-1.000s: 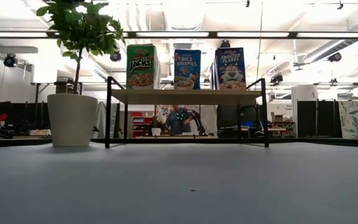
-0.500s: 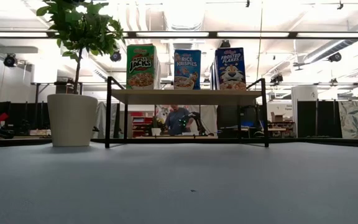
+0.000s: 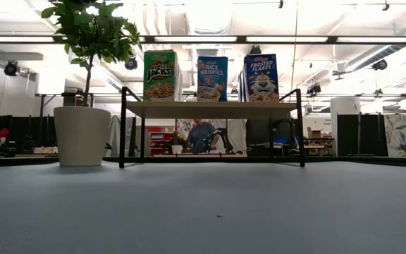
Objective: Stack cereal on shelf
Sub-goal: Put the light blue cereal box on the shelf
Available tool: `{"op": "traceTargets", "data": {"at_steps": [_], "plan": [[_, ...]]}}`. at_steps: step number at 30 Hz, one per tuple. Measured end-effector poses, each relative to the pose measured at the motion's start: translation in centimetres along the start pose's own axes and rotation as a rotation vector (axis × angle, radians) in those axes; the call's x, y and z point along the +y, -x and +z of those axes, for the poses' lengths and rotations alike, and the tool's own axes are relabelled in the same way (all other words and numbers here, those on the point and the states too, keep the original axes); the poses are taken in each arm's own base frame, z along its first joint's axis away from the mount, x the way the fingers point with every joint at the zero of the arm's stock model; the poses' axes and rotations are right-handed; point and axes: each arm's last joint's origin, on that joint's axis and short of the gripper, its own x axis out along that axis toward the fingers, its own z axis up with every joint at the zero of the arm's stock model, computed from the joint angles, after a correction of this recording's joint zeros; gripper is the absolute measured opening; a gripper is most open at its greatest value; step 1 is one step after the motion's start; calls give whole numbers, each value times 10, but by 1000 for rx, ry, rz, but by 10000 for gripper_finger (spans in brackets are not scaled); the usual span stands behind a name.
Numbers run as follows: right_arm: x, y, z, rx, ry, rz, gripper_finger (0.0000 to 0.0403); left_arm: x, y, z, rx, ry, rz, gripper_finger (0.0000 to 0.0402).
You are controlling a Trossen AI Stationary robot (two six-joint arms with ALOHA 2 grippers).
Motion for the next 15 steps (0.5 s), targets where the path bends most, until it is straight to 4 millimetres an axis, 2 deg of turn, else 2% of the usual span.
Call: {"op": "traceTargets", "data": {"at_steps": [7, 15], "plan": [[0, -28, -7, -2, 22, -43, 296, 0, 0, 0, 0, 0, 0, 231], [1, -38, -8, -9, 44, -35, 226, 0, 0, 0, 0, 0, 2, 231]]}}
